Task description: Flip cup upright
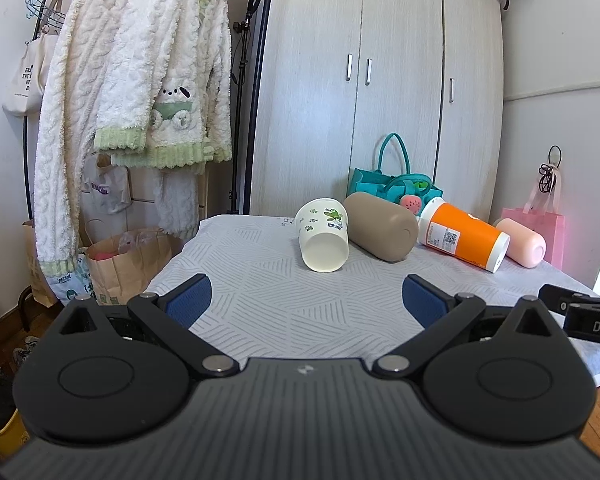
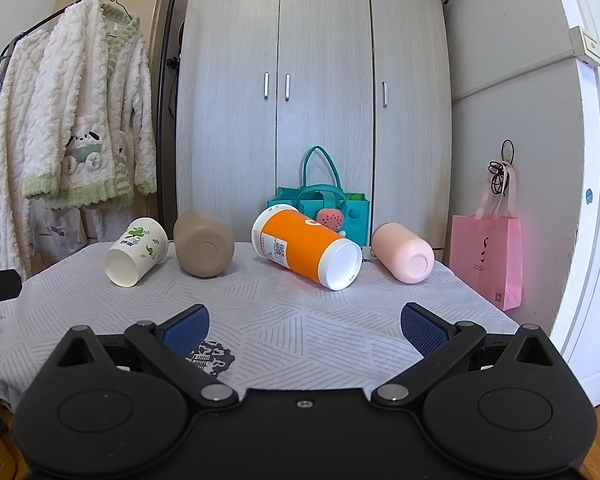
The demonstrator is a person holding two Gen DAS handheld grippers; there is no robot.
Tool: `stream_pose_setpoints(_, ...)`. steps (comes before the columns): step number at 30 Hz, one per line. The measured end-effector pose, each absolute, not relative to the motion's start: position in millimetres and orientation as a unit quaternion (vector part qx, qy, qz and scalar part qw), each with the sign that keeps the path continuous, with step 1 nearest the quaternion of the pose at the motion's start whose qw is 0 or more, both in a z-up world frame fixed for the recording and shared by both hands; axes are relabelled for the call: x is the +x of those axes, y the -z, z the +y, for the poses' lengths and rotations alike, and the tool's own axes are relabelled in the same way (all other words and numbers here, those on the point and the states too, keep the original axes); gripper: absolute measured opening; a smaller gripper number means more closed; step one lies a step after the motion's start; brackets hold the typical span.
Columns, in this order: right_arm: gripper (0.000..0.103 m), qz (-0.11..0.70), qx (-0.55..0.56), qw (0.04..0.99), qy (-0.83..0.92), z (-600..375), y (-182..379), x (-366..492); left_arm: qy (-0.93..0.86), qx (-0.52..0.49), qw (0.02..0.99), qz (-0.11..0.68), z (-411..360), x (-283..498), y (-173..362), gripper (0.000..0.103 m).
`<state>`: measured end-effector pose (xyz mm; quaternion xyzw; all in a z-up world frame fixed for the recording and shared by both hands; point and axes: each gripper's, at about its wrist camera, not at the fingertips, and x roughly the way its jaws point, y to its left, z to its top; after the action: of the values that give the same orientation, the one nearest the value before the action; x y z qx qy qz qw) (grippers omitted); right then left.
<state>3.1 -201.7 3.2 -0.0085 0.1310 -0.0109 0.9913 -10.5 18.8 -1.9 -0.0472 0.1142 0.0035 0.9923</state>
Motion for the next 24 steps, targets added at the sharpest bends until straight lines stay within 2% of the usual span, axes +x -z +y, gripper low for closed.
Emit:
stream_pose_setpoints(16,0.103,0.134,0.008,0.991,-0.003,-201.9,-8.7,5.4,-0.025,-0.051,0.986,0.156,23.2,3.1,-13.7,0.103)
stream_pose_setpoints(20,0.103,0.156,-0.003,0.987,-0.037,-200.0,-19.7,12.4,-0.057,-0.021,0.981,0.186,24.0,16.1,-22.2,0.103)
stream_pose_setpoints(24,0.103,0.169,0.01,0.983,-0.069,-202.4,-37.6,24.8,-0.057,-0.038,0.979,0.19,36.3,22.5,-35.2,0.103)
